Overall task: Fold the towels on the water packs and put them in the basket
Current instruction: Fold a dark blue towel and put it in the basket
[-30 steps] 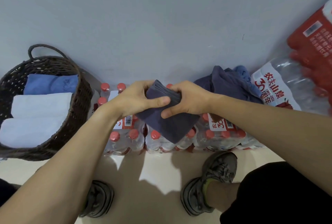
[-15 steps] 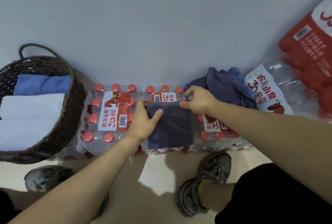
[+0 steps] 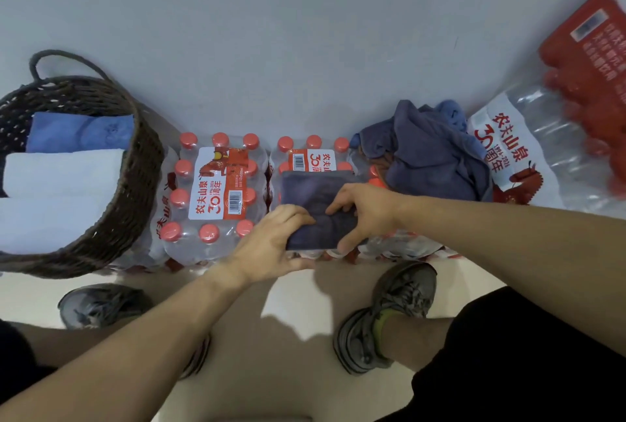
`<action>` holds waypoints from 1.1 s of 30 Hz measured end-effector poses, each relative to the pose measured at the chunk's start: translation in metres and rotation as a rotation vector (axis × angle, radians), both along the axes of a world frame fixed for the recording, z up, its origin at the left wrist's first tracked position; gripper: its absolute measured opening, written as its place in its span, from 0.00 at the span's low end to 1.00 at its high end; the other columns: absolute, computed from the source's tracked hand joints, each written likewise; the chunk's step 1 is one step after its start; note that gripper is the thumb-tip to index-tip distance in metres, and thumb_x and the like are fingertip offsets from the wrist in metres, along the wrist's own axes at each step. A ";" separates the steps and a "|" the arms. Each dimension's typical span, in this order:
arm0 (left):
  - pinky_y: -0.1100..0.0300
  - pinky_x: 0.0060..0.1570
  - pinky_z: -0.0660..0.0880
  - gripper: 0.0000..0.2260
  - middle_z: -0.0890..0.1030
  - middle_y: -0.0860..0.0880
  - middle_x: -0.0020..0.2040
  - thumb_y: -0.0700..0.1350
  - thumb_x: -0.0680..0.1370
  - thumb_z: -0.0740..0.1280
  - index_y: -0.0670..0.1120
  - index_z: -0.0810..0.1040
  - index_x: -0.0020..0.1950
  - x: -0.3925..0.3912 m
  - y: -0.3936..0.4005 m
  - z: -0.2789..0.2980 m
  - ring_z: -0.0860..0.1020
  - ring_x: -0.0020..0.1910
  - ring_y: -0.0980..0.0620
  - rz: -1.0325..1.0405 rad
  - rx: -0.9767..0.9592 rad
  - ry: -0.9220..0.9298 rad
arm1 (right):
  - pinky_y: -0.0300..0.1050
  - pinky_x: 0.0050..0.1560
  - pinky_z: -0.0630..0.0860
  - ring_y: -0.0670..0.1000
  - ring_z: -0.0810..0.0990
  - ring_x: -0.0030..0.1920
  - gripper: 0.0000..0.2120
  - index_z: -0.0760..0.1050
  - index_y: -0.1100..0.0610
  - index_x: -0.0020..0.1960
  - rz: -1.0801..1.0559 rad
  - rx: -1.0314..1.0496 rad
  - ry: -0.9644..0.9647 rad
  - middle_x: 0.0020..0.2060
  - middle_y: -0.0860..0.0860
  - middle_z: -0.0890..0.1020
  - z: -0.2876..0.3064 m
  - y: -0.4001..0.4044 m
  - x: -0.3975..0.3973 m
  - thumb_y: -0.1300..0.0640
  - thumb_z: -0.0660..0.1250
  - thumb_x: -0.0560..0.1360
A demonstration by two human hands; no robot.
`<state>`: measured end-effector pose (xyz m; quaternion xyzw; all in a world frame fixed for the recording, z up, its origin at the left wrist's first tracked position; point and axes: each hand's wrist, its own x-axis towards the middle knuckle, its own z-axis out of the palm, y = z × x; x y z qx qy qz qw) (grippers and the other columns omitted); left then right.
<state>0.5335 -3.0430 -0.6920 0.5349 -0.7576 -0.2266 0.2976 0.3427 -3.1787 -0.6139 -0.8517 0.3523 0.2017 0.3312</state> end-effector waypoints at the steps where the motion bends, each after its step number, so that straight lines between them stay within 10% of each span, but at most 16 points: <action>1: 0.55 0.60 0.72 0.28 0.77 0.46 0.57 0.57 0.68 0.78 0.40 0.78 0.59 0.005 -0.001 0.002 0.75 0.57 0.47 -0.023 0.009 -0.032 | 0.39 0.57 0.73 0.46 0.74 0.56 0.43 0.75 0.48 0.67 0.006 -0.015 0.004 0.56 0.42 0.72 0.000 0.002 -0.001 0.36 0.81 0.55; 6: 0.57 0.55 0.74 0.13 0.81 0.47 0.52 0.42 0.73 0.73 0.42 0.80 0.56 0.007 -0.002 0.009 0.78 0.53 0.47 0.083 -0.018 -0.034 | 0.42 0.58 0.72 0.47 0.72 0.56 0.46 0.70 0.49 0.66 0.062 -0.122 -0.009 0.58 0.45 0.72 -0.003 0.015 -0.005 0.36 0.82 0.54; 17: 0.59 0.36 0.76 0.13 0.80 0.53 0.42 0.60 0.79 0.63 0.52 0.70 0.52 0.011 -0.023 0.020 0.79 0.38 0.54 0.382 0.222 0.126 | 0.43 0.44 0.77 0.53 0.82 0.46 0.06 0.77 0.53 0.50 -0.361 0.112 -0.071 0.44 0.51 0.83 -0.010 0.003 -0.008 0.55 0.72 0.75; 23: 0.59 0.34 0.72 0.17 0.78 0.51 0.42 0.60 0.76 0.67 0.49 0.68 0.51 0.014 -0.026 0.014 0.77 0.37 0.53 0.487 0.296 0.097 | 0.54 0.59 0.79 0.57 0.81 0.54 0.16 0.77 0.59 0.62 -0.525 0.157 -0.084 0.54 0.56 0.83 -0.014 -0.004 -0.005 0.49 0.65 0.80; 33: 0.56 0.37 0.69 0.19 0.77 0.48 0.42 0.59 0.77 0.67 0.45 0.68 0.51 0.010 -0.041 0.014 0.79 0.42 0.44 0.683 0.380 0.015 | 0.46 0.49 0.77 0.55 0.80 0.50 0.15 0.75 0.57 0.57 -0.617 0.014 0.012 0.48 0.52 0.80 -0.019 0.008 0.010 0.46 0.62 0.81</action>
